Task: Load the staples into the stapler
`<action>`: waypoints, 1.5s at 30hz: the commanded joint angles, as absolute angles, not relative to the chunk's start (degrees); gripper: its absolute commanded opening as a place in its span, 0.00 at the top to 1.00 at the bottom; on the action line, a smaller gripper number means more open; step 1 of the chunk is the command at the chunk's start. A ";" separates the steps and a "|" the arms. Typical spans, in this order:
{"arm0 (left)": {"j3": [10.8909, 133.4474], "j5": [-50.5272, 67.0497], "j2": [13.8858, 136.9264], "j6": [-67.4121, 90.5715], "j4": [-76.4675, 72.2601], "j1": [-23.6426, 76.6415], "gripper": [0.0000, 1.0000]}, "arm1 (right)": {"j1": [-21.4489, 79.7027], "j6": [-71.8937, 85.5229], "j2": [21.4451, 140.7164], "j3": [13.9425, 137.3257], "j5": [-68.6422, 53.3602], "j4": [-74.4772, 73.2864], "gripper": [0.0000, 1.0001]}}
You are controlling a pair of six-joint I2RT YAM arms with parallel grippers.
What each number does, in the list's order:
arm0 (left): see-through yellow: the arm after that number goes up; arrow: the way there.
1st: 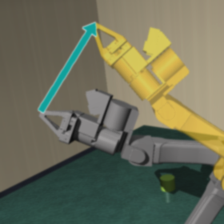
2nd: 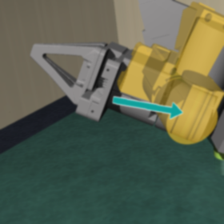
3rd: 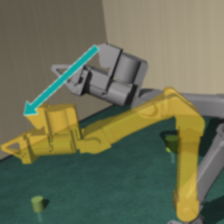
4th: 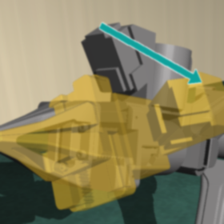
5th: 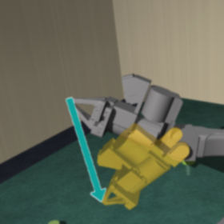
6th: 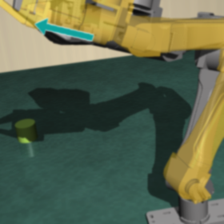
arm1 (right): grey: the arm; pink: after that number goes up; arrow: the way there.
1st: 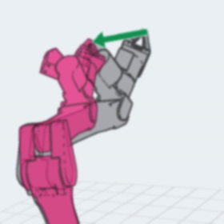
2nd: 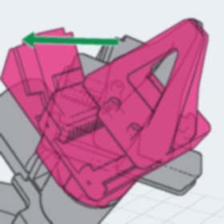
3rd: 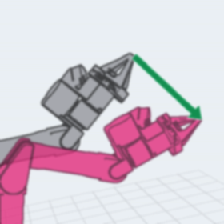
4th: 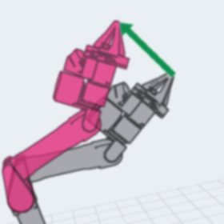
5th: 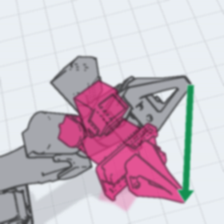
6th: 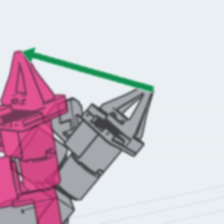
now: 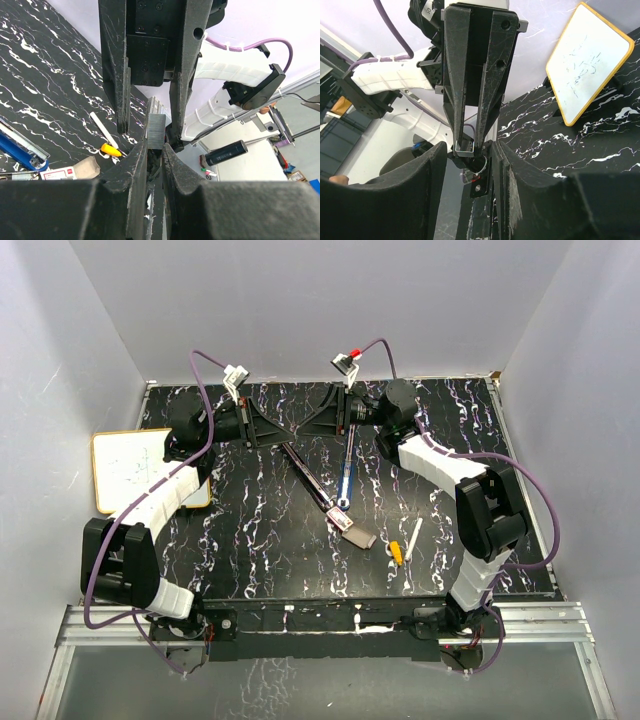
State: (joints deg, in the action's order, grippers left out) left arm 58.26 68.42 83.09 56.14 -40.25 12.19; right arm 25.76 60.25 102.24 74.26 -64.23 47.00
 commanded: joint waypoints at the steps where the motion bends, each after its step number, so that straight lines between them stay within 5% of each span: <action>1: 58.36 69.61 82.79 55.53 -41.36 12.54 0.96 | 25.92 61.62 102.56 77.28 -63.46 50.79 0.58; 25: 58.01 69.96 82.57 54.40 -40.34 12.88 0.97 | 25.72 62.66 102.90 77.19 -62.72 50.98 0.64; 35: 58.09 69.87 82.36 54.22 -40.37 12.83 0.97 | 24.87 61.46 101.77 76.21 -62.49 49.27 0.58; 45: 58.37 69.62 82.27 53.13 -38.82 12.83 0.97 | 24.87 61.10 101.53 76.12 -62.60 48.70 0.66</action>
State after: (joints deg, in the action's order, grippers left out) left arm 58.06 68.62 83.15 54.30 -38.50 12.60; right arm 25.02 61.65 102.48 74.48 -63.11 47.37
